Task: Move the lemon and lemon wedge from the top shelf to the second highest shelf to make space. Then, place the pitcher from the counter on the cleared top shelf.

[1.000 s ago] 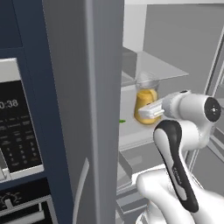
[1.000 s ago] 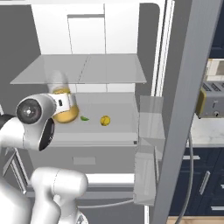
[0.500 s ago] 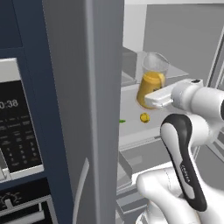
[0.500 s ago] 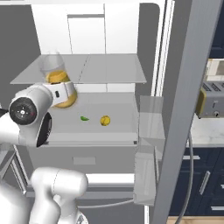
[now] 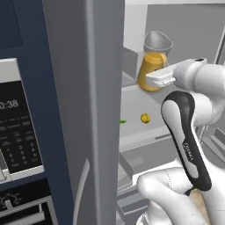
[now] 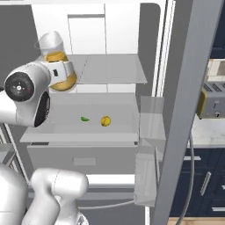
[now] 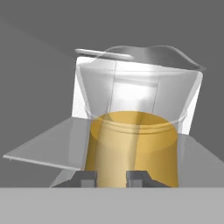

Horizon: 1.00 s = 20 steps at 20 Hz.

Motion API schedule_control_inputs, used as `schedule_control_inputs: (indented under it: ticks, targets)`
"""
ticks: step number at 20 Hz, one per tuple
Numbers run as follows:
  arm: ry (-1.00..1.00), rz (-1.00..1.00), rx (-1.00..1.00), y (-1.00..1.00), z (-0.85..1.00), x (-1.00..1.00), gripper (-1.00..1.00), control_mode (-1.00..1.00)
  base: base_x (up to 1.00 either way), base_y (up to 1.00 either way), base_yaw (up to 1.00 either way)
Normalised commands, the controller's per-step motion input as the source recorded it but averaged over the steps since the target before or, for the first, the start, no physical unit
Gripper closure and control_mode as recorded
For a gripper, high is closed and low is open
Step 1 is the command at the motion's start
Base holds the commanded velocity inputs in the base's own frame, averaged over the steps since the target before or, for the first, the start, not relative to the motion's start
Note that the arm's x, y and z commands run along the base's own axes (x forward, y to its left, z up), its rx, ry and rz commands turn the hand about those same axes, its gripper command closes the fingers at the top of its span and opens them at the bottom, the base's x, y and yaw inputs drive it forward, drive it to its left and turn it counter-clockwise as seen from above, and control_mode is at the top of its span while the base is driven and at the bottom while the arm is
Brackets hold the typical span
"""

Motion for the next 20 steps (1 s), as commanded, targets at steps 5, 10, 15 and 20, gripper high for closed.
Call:
schedule_control_inputs:
  ticks: [5, 10, 15, 20]
  targets:
    - [0.0, 0.0, 0.02, 0.0, 0.26, 0.39, 1.0, -1.0, 0.0, 0.0, 0.0]
    - [0.0, 0.0, 0.06, 0.0, 0.11, 0.62, 1.0, -1.0, 0.0, 0.0, 0.0]
    - [0.02, 0.0, 0.03, 0.0, -0.03, 0.78, 1.0, -1.0, 0.0, 0.0, 0.0]
    - [0.0, 0.0, 0.0, 0.0, -0.05, 0.81, 1.0, -1.0, 0.0, 0.0, 0.0]
